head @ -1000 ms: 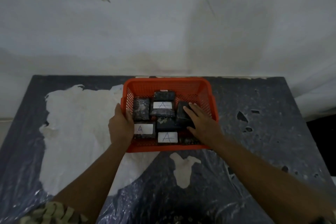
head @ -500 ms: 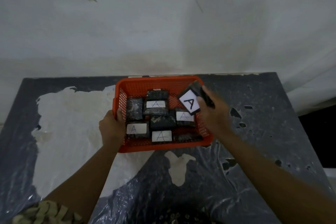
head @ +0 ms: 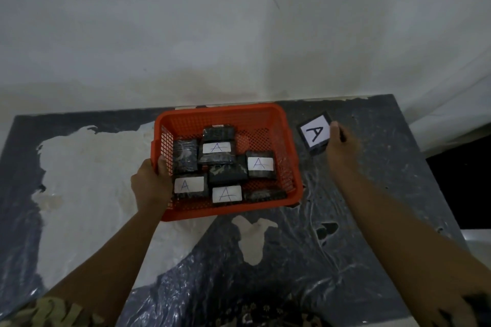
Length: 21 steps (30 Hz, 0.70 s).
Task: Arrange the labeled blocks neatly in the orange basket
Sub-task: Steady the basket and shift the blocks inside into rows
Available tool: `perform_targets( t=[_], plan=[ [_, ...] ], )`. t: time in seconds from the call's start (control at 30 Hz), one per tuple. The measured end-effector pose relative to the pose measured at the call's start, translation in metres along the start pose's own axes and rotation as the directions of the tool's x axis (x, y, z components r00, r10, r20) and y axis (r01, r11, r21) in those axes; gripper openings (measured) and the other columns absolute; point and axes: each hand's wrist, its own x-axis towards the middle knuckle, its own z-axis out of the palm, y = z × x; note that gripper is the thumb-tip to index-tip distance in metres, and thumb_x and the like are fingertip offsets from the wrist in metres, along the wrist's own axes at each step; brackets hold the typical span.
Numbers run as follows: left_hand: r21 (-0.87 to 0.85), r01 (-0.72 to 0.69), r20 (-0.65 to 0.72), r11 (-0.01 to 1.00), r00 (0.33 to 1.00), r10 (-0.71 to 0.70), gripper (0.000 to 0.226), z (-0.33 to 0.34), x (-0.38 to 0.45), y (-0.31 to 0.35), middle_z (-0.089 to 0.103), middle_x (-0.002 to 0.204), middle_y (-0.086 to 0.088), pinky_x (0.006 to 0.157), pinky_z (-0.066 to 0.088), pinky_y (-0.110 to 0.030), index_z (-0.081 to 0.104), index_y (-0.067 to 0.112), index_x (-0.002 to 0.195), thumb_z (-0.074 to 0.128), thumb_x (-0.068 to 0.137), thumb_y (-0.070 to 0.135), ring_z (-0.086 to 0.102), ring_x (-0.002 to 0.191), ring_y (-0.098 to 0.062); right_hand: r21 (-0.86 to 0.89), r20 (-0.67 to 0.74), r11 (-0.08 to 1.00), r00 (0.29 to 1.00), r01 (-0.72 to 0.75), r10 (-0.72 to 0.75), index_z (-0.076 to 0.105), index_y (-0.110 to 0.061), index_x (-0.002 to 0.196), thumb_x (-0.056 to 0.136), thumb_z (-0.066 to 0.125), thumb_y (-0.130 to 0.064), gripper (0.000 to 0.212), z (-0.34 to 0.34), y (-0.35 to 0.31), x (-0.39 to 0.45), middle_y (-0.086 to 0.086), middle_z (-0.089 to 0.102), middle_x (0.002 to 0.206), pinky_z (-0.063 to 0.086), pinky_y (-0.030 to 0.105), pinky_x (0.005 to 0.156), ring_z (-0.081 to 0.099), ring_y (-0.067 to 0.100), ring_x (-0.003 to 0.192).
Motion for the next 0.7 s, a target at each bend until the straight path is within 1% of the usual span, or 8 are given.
perform_targets(
  t=[0.1,0.2,0.3,0.37,0.43,0.57,0.63,0.7],
  plan=[
    [0.005,-0.011,-0.011,1.0,1.0,0.011,0.045,0.0,0.0,0.0,0.069,0.095,-0.021,0.069,0.045,-0.034,0.06,0.0,0.101,0.041,0.1,0.041,0.055,0.071,-0.023,-0.12,0.076,0.993,0.997,-0.017,0.026,0.062,0.004,0.087,0.104,0.043,-0.031,0.043,0.004,0.014,-0.007,0.021,0.056,0.077,0.035,0.032,0.064,0.05,0.022,0.07],
    [0.014,-0.021,-0.02,1.0,1.0,0.022,0.045,0.001,0.001,-0.003,0.069,0.094,-0.021,0.071,0.046,-0.035,0.06,0.001,0.099,0.04,0.1,0.041,0.06,0.073,-0.028,-0.153,0.043,0.988,0.999,0.0,0.006,0.058,0.0,0.079,0.103,0.046,-0.022,0.036,0.007,0.027,-0.01,0.018,0.055,0.074,0.038,0.035,0.064,0.05,0.023,0.069],
    [0.017,-0.005,-0.024,1.0,1.0,0.005,0.046,0.003,0.001,-0.004,0.07,0.096,-0.021,0.072,0.046,-0.035,0.061,0.001,0.1,0.04,0.1,0.042,0.063,0.078,-0.031,-0.182,0.046,0.981,0.996,-0.064,0.074,0.064,-0.002,0.108,0.1,0.055,-0.033,0.033,0.008,0.037,-0.014,0.016,0.068,0.103,0.055,0.043,0.083,0.065,0.028,0.094],
    [0.021,0.0,-0.023,1.0,1.0,0.0,0.046,0.003,0.001,-0.004,0.07,0.098,-0.021,0.072,0.046,-0.034,0.061,0.002,0.102,0.04,0.1,0.043,0.062,0.077,-0.029,-0.198,0.052,0.976,0.994,-0.088,0.1,0.057,-0.004,0.128,0.1,0.055,-0.036,0.043,0.01,0.039,-0.017,0.019,0.064,0.123,0.053,0.047,0.097,0.062,0.032,0.111],
    [0.026,-0.007,-0.017,1.0,1.0,0.007,0.046,0.002,0.001,-0.003,0.07,0.098,-0.021,0.07,0.045,-0.033,0.061,0.002,0.101,0.04,0.1,0.043,0.058,0.073,-0.024,-0.26,0.045,0.96,0.992,-0.1,0.116,0.048,-0.002,0.138,0.101,0.05,-0.036,0.049,0.014,0.039,-0.015,0.022,0.057,0.135,0.047,0.047,0.105,0.056,0.036,0.122],
    [0.031,-0.027,0.009,0.999,1.0,0.027,0.049,0.001,-0.001,-0.002,0.07,0.1,-0.021,0.071,0.045,-0.032,0.061,0.001,0.105,0.04,0.1,0.044,0.055,0.072,-0.021,-0.386,0.064,0.898,0.965,-0.209,0.253,0.035,0.003,0.146,0.104,0.045,-0.033,0.056,0.015,0.037,-0.006,0.027,0.04,0.15,0.036,0.048,0.114,0.042,0.04,0.136],
    [0.035,-0.037,0.017,0.999,0.999,0.037,0.049,0.001,-0.002,0.0,0.07,0.101,-0.021,0.071,0.045,-0.033,0.062,0.0,0.105,0.04,0.1,0.044,0.055,0.073,-0.02,-0.477,0.106,0.866,0.969,-0.147,0.222,0.038,0.006,0.143,0.103,0.046,-0.028,0.053,0.011,0.034,-0.006,0.029,0.041,0.147,0.036,0.048,0.113,0.042,0.042,0.135],
    [0.039,-0.037,0.018,0.999,0.999,0.036,0.048,0.002,-0.003,0.0,0.07,0.101,-0.021,0.071,0.045,-0.033,0.061,0.0,0.105,0.041,0.1,0.043,0.055,0.073,-0.021,-0.572,0.179,0.82,0.978,0.012,0.11,0.038,0.005,0.143,0.101,0.05,-0.026,0.054,0.006,0.029,-0.01,0.029,0.041,0.147,0.035,0.05,0.113,0.04,0.042,0.135]
  ],
)
